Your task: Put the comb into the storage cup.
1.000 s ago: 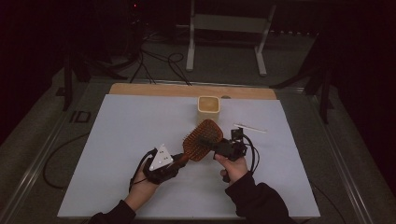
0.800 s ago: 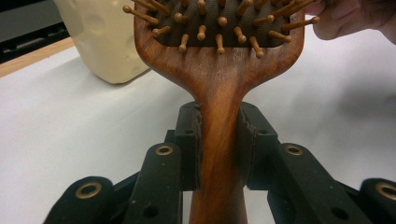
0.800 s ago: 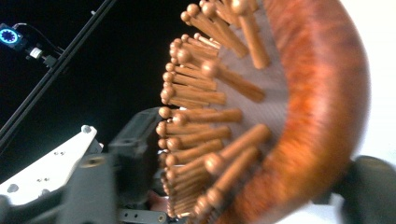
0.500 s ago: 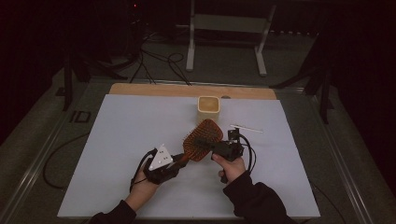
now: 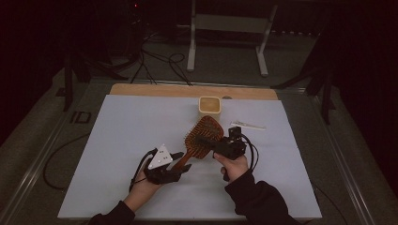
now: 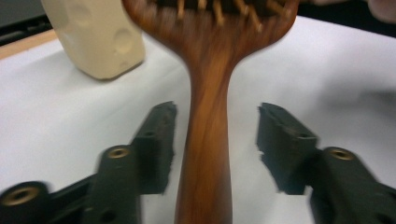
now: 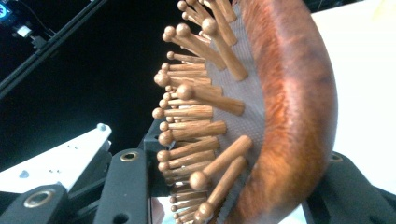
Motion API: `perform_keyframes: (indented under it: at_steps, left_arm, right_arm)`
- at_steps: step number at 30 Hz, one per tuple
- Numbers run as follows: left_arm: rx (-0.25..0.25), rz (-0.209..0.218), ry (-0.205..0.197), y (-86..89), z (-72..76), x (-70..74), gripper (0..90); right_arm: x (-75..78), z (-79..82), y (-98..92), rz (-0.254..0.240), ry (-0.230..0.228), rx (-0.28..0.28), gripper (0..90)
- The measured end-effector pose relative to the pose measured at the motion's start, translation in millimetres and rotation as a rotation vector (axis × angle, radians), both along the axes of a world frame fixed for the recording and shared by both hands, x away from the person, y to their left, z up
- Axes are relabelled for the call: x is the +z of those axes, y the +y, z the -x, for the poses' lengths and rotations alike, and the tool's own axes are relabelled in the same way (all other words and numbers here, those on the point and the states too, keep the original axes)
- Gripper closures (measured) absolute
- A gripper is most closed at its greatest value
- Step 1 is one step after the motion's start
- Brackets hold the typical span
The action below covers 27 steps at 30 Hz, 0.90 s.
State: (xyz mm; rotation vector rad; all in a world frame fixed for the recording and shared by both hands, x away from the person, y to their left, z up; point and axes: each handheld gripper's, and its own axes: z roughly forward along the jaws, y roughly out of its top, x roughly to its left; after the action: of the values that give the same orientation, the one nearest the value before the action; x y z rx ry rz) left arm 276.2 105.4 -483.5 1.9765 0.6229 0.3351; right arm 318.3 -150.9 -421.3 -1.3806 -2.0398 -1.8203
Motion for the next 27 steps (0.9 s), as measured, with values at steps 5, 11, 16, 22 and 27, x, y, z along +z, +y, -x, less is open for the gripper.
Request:
perform_keyframes:
  at_steps: [5, 11, 16, 22, 27]
  left_arm:
    - [0.009, 0.003, 0.025, 2.4, -2.8, 1.9, 35.0]
    - [0.049, -0.009, 0.01, 6.6, -3.0, 6.3, 14.4]
    - [0.012, -0.002, 0.041, 11.1, -4.4, 6.5, 1.3]
    - [0.0, -0.012, 0.049, 16.5, -3.7, 7.3, 0.0]
    - [-0.007, -0.013, 0.081, 25.5, -2.5, 6.0, 0.0]
  right_arm:
    - [10.6, -1.5, -6.1, 0.01, -0.036, -0.013, 52.0]
    - [26.5, -3.1, -14.6, 0.022, -0.084, -0.025, 51.9]
    - [40.0, -4.1, -21.5, 0.031, -0.122, -0.036, 52.0]
    - [58.0, -6.8, -28.8, 0.037, -0.164, -0.052, 51.9]
    - [75.0, -8.9, -33.5, 0.047, -0.209, -0.062, 51.9]
